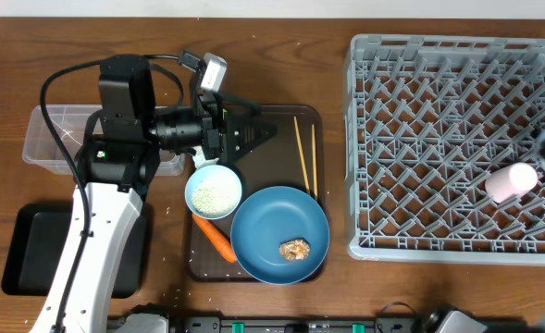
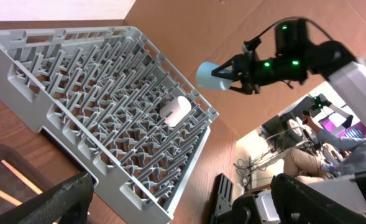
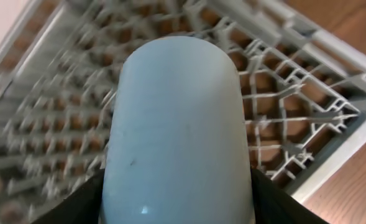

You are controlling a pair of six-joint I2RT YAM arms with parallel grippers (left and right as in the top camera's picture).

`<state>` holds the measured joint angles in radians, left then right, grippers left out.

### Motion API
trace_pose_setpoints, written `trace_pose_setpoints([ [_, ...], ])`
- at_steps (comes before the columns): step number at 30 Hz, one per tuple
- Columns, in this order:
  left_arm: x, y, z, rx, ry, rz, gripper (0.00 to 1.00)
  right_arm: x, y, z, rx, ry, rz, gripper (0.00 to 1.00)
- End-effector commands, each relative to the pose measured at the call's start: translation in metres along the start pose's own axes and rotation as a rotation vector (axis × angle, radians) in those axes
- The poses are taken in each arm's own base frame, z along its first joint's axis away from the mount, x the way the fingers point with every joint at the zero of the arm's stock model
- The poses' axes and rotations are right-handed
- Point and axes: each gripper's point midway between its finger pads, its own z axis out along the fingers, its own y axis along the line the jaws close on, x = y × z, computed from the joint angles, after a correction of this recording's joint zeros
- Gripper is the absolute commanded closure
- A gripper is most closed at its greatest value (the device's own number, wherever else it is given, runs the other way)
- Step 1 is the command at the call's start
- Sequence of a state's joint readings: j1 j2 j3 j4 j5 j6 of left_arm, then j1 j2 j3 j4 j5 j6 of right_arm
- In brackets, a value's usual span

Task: Sort waste into correct bins and load items into the dishwasher rack
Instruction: 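Place the blue cup in the dish rack with the right gripper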

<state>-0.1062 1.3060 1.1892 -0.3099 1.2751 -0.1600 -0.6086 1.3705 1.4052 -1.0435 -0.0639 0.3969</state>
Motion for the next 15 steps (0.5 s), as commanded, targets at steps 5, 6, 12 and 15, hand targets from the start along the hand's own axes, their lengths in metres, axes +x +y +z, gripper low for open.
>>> trace_pose_setpoints([
  [5,-0.004,-0.005,-0.003,-0.004,-0.011,0.026,0.08,-0.015,-0.06,0.043,0.137,0.055,0.249,0.49],
  [6,-0.004,-0.005,-0.003,-0.004,-0.011,0.026,0.08,-0.015,-0.065,0.05,0.141,0.074,0.275,0.49],
  [12,-0.005,-0.005,-0.003,-0.007,-0.012,0.025,0.08,-0.015,-0.069,0.092,0.054,0.162,0.347,0.49],
  [15,-0.005,-0.005,-0.003,-0.007,-0.012,0.025,0.08,-0.017,-0.065,0.109,0.005,0.185,0.358,0.49],
])
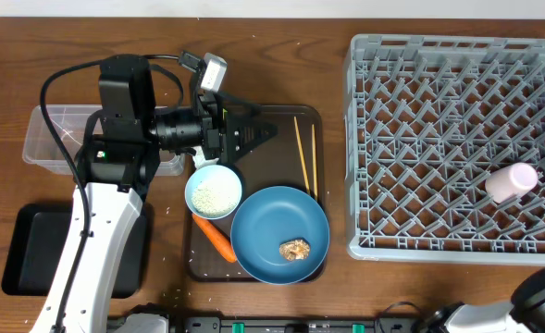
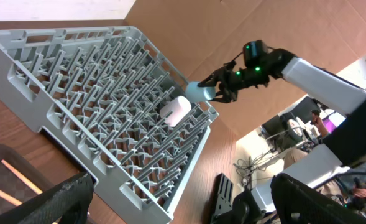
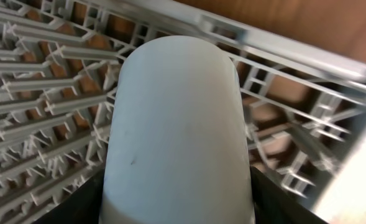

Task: Sort waste into correct bins and load items into the dishwasher rack
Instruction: 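Place the blue cup in the dish rack with the right gripper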

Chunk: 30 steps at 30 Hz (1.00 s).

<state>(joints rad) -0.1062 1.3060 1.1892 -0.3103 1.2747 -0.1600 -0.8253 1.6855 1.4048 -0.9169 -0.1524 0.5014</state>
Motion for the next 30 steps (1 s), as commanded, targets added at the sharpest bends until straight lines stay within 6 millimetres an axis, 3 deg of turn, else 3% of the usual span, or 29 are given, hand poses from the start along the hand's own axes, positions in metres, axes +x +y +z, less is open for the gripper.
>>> trace_pose_setpoints([
  [1,-0.005,-0.005,-0.003,-0.006,-0.012,0.026,0.08,0.005,0.012,0.014,-0.085,0.069,0.036,0.49],
  [5,-0.005,-0.005,-0.003,-0.006,-0.012,0.026,0.08,0.014,0.017,0.032,-0.118,0.143,0.071,0.46],
  [7,-0.005,-0.005,-0.003,-0.006,-0.012,0.026,0.08,0.019,0.019,0.037,-0.137,0.179,0.091,0.33],
  [9,-0.005,-0.005,-0.003,-0.006,-0.012,0.026,0.08,0.018,0.02,0.037,-0.139,0.175,0.11,0.25],
  [13,-0.004,-0.004,-0.003,-0.009,-0.011,0.022,0.08,0.002,0.028,0.012,-0.178,0.104,0.099,0.21],
  [18,-0.001,0.016,-0.004,-0.119,-0.015,-0.027,0.08,-0.016,0.05,-0.049,-0.267,-0.038,0.042,0.2],
  [20,0.0,0.022,-0.005,-0.153,-0.016,-0.041,0.08,-0.019,0.056,-0.075,-0.299,-0.101,0.008,0.27],
  [23,0.001,0.022,-0.005,-0.155,-0.015,-0.043,0.08,-0.019,0.055,-0.095,-0.284,-0.163,-0.017,0.27],
  [27,0.001,0.022,-0.005,-0.156,-0.014,-0.045,0.08,-0.016,0.045,-0.09,-0.212,-0.17,-0.015,0.27],
  [30,0.003,0.023,-0.005,-0.157,-0.011,-0.05,0.08,-0.002,0.049,-0.079,-0.209,-0.105,-0.024,0.28],
])
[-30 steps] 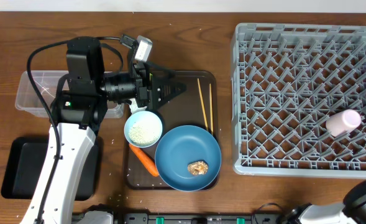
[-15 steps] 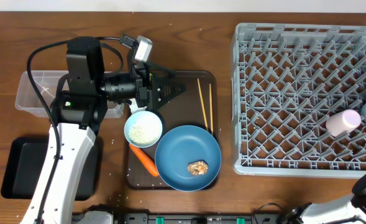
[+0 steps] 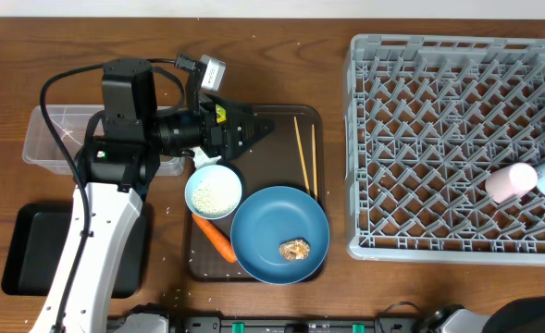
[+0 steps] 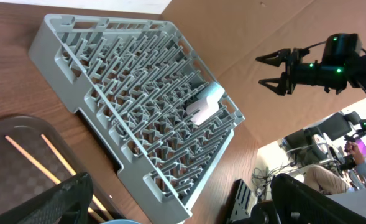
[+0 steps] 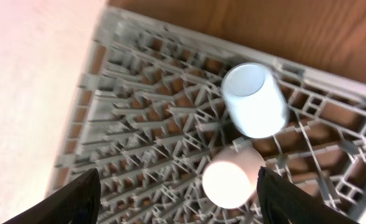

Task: Sort waste into correct bins and load items into the dishwasher rack
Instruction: 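Place the blue cup in the dish rack with the right gripper, then grasp the tissue and yellow wrapper with the left gripper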

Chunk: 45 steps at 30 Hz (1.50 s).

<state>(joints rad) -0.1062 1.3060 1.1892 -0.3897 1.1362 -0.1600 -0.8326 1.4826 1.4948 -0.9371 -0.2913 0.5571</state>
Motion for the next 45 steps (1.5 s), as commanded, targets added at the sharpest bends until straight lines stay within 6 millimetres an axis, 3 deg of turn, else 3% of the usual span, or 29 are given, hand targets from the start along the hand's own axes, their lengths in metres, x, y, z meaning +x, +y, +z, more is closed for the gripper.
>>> trace_pose_setpoints([
  [1,-0.003,-0.002,-0.004,-0.019,-0.01,0.015,0.08,0.018,-0.004,0.021,0.044,0.077,-0.026,0.29],
  [4,0.005,0.007,-0.004,-0.065,0.009,-0.018,0.13,0.033,0.014,0.024,-0.004,0.119,-0.123,0.27],
  [7,0.025,0.038,-0.008,-0.25,0.059,-0.095,0.14,0.053,0.061,0.015,-0.214,0.163,-0.303,0.25],
  [11,0.073,0.07,-0.019,-0.521,0.209,-0.204,0.16,0.095,0.126,-0.027,-0.54,0.221,-0.519,0.22],
  [18,0.146,0.083,-0.037,-0.85,0.477,-0.229,0.17,0.174,0.17,-0.077,-0.716,0.299,-0.761,0.17],
  [23,0.162,0.111,-0.039,-1.014,0.455,-0.228,0.18,0.224,0.179,-0.081,-0.721,0.393,-0.866,0.19],
  [25,0.161,0.126,-0.035,-1.058,0.384,-0.265,0.28,0.237,0.18,-0.08,-0.703,0.409,-0.898,0.22],
  [30,0.179,0.148,-0.025,-1.092,0.345,-0.368,0.29,0.256,0.171,-0.072,-0.598,0.412,-0.97,0.22],
  [32,0.18,0.158,-0.017,-1.087,0.331,-0.363,0.31,0.261,0.168,-0.071,-0.568,0.409,-0.994,0.22],
  [34,0.181,0.166,-0.011,-1.086,0.329,-0.363,0.39,0.264,0.167,-0.07,-0.551,0.402,-1.011,0.22],
  [40,0.182,0.179,-0.002,-1.095,0.327,-0.363,0.4,0.267,0.168,-0.07,-0.549,0.401,-1.022,0.21],
  [45,0.158,0.17,-0.004,-1.088,0.27,-0.309,0.4,0.266,0.168,-0.069,-0.543,0.396,-1.023,0.21],
])
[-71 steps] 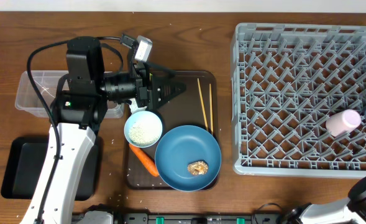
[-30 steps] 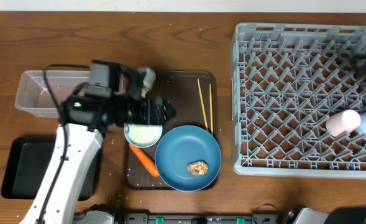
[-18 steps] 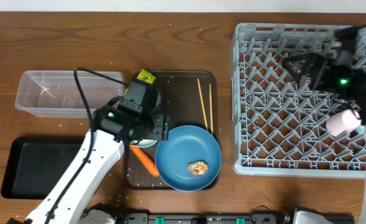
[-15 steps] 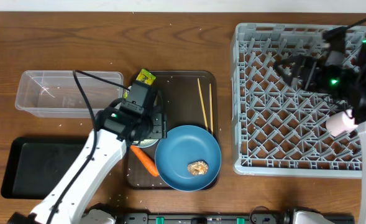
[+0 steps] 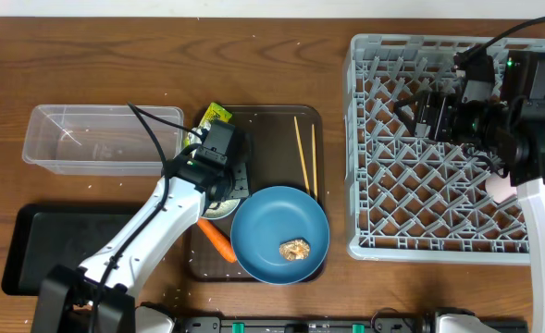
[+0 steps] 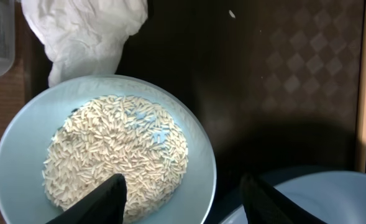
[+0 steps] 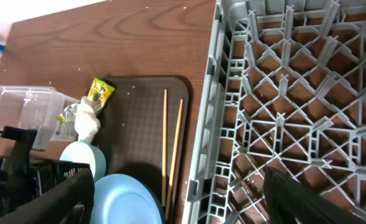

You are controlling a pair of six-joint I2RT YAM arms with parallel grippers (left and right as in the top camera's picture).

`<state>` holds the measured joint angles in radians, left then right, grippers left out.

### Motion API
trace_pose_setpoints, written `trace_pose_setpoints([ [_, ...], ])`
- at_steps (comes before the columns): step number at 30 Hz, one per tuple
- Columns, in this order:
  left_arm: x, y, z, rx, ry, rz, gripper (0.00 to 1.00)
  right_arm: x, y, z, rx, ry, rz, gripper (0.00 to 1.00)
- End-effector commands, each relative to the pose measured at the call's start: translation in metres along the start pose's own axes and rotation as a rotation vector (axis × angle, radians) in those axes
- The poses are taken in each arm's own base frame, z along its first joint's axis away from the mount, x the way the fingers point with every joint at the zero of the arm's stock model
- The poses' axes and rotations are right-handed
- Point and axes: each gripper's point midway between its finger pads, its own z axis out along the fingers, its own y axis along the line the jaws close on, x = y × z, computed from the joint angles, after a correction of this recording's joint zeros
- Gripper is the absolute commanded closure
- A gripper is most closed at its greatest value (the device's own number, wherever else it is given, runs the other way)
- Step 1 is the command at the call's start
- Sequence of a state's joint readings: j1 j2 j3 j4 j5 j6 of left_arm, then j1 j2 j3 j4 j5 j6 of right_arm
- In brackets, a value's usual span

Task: Sort waste into correct bins and load items into the dishwasher rack
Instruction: 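Grasp the tissue and yellow wrapper with the left gripper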

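Note:
A light-blue bowl of rice (image 6: pixel 108 155) stands on the dark tray (image 5: pixel 272 125), left of the blue plate (image 5: pixel 279 233) that carries a food scrap (image 5: pixel 295 248). My left gripper (image 6: pixel 189 202) is open low over the bowl, its fingers (image 6: pixel 111 199) straddling the bowl's right rim. A crumpled white napkin (image 6: pixel 86 31) lies just behind the bowl. My right gripper (image 7: pixel 189 205) is open and empty above the grey dishwasher rack (image 5: pixel 457 148), near its back left. Two chopsticks (image 5: pixel 304 153) lie on the tray. The cups in the rack are hidden under the right arm.
A carrot (image 5: pixel 216 239) lies at the tray's front left and a yellow-green wrapper (image 5: pixel 212 114) at its back left corner. A clear plastic container (image 5: pixel 101 139) stands left of the tray, with a black bin (image 5: pixel 59 250) in front of it.
My left gripper was level above the tray's back left; now it is down over the rice bowl. My right gripper was off the rack's right side; now it is over the rack's back left.
My right gripper held a light-blue cup above the rack's right side, then low at its right edge. Then the cup lay in the rack beside a pink cup and the gripper was open. Now both arms have shifted, left to the bowl, right toward the tray.

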<state>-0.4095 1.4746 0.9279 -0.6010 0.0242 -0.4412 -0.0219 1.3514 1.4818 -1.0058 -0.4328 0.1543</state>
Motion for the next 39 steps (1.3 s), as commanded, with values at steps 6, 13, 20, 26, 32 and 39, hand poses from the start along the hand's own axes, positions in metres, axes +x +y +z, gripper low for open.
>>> trace_pose_setpoints([
  [6,-0.065,0.01,-0.033,-0.118,-0.283,0.124,0.4,-0.002,-0.003,0.007,0.014,0.008,-0.016,0.19],
  [13,-0.086,0.028,0.02,-0.19,-0.277,0.126,0.4,0.005,-0.011,0.023,0.022,0.062,0.008,0.19],
  [20,-0.101,0.039,0.046,-0.196,-0.296,0.1,0.39,0.015,-0.016,0.031,0.03,0.12,0.034,0.2],
  [26,-0.102,0.05,0.067,-0.194,-0.269,0.075,0.39,0.016,-0.017,0.032,0.031,0.124,0.035,0.2],
  [32,-0.1,0.045,0.071,-0.164,-0.257,0.079,0.45,0.016,-0.017,0.032,0.03,0.125,0.036,0.19],
  [39,-0.114,0.029,0.041,-0.108,-0.328,0.082,0.94,0.02,-0.017,0.031,0.033,0.141,0.043,0.19],
])
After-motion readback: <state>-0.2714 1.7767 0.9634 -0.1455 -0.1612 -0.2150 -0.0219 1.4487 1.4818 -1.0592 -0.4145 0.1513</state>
